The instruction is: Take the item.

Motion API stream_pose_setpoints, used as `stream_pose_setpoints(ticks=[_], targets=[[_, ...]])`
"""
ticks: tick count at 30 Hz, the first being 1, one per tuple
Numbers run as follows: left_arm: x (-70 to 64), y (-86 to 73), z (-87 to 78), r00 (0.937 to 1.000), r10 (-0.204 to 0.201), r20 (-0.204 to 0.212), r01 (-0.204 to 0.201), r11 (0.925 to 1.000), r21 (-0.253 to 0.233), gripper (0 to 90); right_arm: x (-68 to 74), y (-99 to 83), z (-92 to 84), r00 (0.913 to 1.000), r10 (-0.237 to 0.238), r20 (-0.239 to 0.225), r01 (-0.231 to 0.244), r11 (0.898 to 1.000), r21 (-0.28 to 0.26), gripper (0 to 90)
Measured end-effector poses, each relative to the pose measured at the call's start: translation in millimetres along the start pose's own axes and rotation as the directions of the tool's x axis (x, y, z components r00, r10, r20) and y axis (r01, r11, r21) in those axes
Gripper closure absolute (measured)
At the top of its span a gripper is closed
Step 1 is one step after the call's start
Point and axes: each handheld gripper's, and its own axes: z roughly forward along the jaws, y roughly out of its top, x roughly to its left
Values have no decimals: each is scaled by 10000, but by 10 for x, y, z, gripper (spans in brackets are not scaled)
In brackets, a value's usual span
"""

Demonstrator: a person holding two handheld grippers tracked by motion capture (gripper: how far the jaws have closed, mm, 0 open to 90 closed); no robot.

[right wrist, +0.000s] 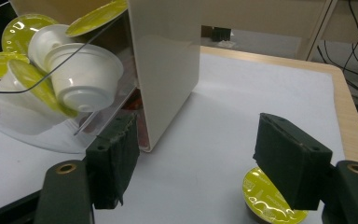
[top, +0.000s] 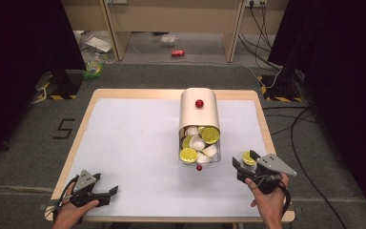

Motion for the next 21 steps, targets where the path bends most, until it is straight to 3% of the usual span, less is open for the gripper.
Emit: stream_pose_setpoints(ticks=[21], targets=[[-1, 0, 1, 10000, -10, 1, 10, 10000, -8, 125, 161, -46, -113, 9993, -190, -334, 188, 9998, -54, 307]])
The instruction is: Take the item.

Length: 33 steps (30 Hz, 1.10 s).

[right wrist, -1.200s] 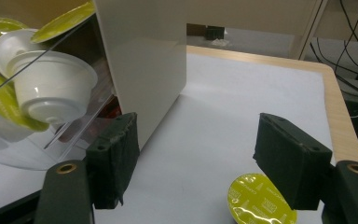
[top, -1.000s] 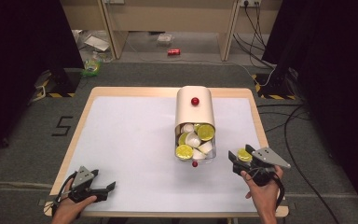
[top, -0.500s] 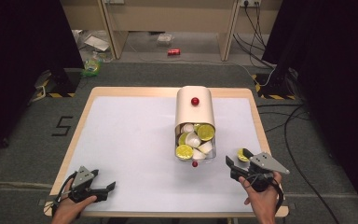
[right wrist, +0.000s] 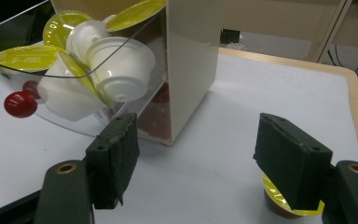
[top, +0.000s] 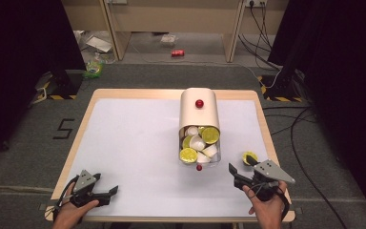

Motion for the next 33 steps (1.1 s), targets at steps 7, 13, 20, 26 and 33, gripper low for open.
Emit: stream_pose_setpoints(ticks=[7, 13, 20, 26, 33], targets=[[0, 1, 1, 10000, 3, -3, -3, 10000, 9, 125, 62, 2, -26, 9998, -96, -176, 94, 9999, -85, 307], [0, 1, 0, 10000, 20, -9, -20, 10000, 20, 124, 96, -22, -36, 9994, -136, -307, 135, 9999, -61, 306], [0, 2, 1, 10000, 15, -7, -15, 10000, 27, 124, 152, -30, -46, 9986, -128, -506, 125, 9999, -63, 304], [0, 1, 1, 10000, 0, -4, 0, 10000, 8, 124, 177, -55, -37, 9982, -221, -550, 222, 9998, 7, 301], [0, 0, 0, 10000, 16, -3, -16, 10000, 14, 124, 204, -68, -33, 9977, -316, -594, 318, 9995, 28, 297]])
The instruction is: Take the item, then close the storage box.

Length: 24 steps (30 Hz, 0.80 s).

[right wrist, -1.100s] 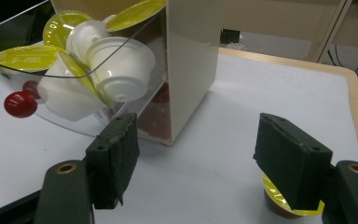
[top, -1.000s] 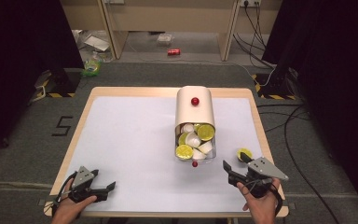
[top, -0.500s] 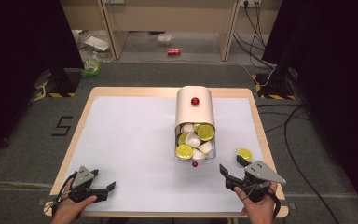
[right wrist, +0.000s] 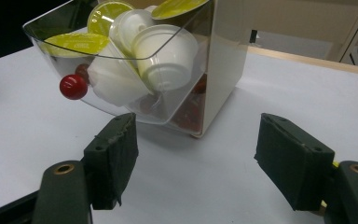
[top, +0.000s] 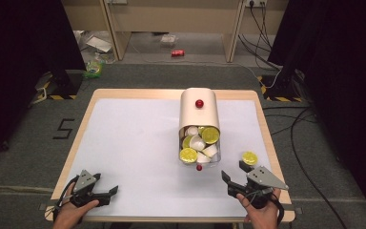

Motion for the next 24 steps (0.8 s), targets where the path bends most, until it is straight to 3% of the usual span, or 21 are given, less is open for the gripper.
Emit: stream_pose_setpoints(ticks=[8, 24], targets=[[-1, 0, 0, 10000, 14, -12, -14, 10000, 5, 124, 35, -6, 41, 9999, -90, -148, 90, 10000, 7, 296], [-4, 0, 1, 10000, 21, -22, -21, 10000, -2, 123, 61, -1, 159, 9997, -253, 57, 252, 9996, 119, 297]])
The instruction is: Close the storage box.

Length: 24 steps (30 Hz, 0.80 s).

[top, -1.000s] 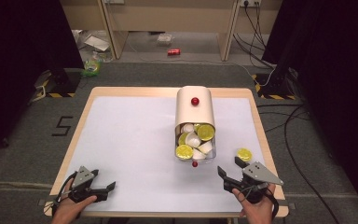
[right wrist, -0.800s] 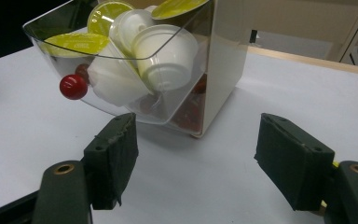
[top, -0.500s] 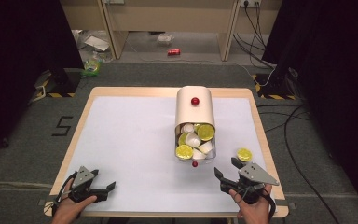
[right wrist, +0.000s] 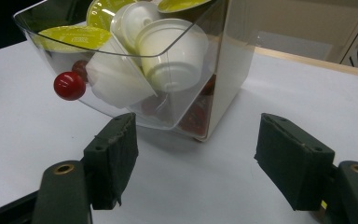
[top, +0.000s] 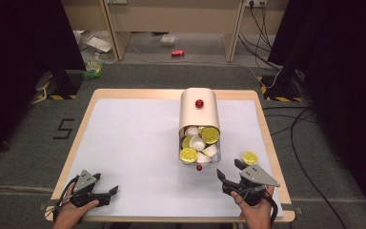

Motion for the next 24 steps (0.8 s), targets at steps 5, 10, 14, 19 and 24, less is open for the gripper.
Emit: stream_pose_setpoints(ticks=[5, 10, 14, 19, 24], targets=[[1, 0, -3, 10000, 48, -60, -48, 10000, -11, 123, 11, -4, 50, 10000, -4, 38, 3, 10000, 59, 298], [1, 1, -4, 10000, 56, -66, -56, 10000, -7, 123, 11, -2, 83, 9999, -48, 95, 47, 10000, 46, 298], [1, 1, -3, 10000, 51, -62, -51, 10000, -4, 123, 13, 9, 115, 9997, -111, 200, 110, 9999, 86, 300], [1, 1, -3, 10000, 48, -55, -48, 10000, -6, 123, -1, 27, 149, 9996, -153, 239, 152, 9999, 58, 272], [-1, 0, 0, 10000, 13, -5, -13, 10000, 4, 123, -4, 29, 153, 9994, -162, 291, 161, 9999, 60, 264]])
